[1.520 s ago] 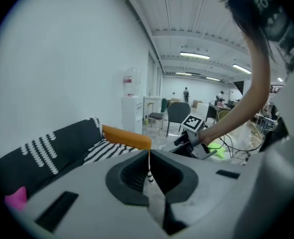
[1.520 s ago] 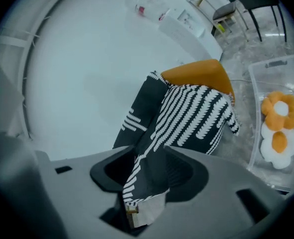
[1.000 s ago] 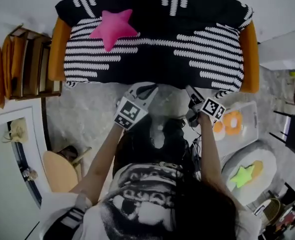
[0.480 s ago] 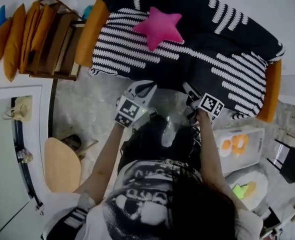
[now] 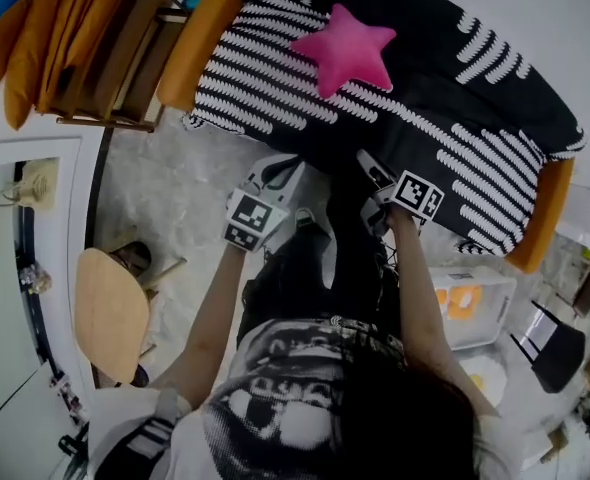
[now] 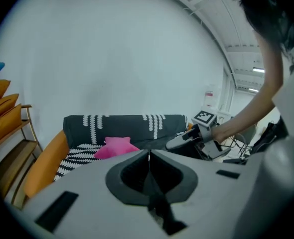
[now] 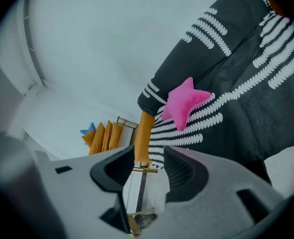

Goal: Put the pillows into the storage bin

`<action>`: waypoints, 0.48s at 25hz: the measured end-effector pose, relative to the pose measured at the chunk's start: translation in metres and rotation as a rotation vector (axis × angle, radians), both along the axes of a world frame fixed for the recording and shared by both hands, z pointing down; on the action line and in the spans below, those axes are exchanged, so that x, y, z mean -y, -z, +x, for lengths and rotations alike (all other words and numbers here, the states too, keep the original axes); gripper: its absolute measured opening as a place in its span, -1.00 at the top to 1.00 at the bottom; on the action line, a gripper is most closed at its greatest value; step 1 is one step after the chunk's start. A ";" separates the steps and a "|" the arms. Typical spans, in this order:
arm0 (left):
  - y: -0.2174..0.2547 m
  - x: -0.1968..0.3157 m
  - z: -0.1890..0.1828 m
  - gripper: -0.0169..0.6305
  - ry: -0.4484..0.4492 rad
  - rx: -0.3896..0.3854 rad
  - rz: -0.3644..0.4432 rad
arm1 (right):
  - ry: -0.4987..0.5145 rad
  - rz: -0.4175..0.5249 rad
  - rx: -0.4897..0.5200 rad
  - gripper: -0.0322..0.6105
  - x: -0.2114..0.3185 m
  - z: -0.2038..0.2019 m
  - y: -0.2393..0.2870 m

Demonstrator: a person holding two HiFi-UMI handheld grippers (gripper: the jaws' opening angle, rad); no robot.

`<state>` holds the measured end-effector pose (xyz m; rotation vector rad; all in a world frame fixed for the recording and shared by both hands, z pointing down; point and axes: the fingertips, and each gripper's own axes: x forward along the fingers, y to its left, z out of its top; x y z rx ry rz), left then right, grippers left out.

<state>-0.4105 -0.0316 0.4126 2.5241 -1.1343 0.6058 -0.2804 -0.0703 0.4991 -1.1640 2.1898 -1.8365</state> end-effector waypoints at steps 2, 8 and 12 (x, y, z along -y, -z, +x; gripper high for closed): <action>-0.004 0.012 -0.002 0.93 0.020 0.005 -0.008 | 0.031 -0.012 0.000 0.34 0.017 -0.005 -0.008; -0.017 0.075 -0.007 0.93 0.129 0.032 -0.047 | 0.156 -0.066 0.015 0.33 0.090 -0.020 -0.036; -0.026 0.119 -0.005 0.93 0.200 0.044 -0.077 | 0.242 -0.133 0.022 0.31 0.134 -0.031 -0.067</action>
